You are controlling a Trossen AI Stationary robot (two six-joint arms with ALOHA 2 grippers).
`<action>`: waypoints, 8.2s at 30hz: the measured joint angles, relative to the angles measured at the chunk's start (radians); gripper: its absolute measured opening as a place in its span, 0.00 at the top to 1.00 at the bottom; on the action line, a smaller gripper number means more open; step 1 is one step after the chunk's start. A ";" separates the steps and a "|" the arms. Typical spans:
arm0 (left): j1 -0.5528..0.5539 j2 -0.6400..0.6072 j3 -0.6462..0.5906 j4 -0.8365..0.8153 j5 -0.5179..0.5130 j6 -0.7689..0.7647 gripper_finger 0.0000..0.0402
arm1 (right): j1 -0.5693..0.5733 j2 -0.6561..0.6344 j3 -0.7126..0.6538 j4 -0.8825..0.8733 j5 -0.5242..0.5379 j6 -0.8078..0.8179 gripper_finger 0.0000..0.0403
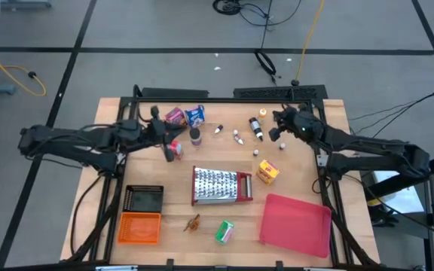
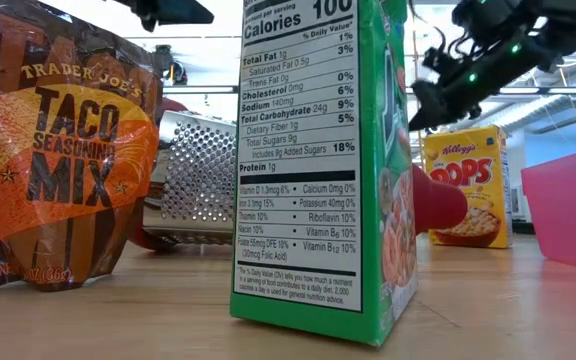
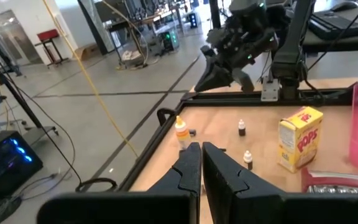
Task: Pick & Place Kitchen Items
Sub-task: Put the large yellow food coloring bottle into the black bin
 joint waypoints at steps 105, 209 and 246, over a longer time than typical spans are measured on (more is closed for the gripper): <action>-0.001 0.247 0.000 0.191 0.079 -0.185 0.57 | 0.443 0.177 0.140 0.492 -0.281 -0.041 0.73; -1.126 0.383 0.000 -1.035 -0.451 -2.249 0.77 | 0.463 0.372 0.393 0.181 -0.287 -0.060 0.52; -1.238 0.384 -0.139 -1.099 -0.401 -2.298 0.77 | 0.463 0.372 0.393 0.181 -0.286 -0.072 0.54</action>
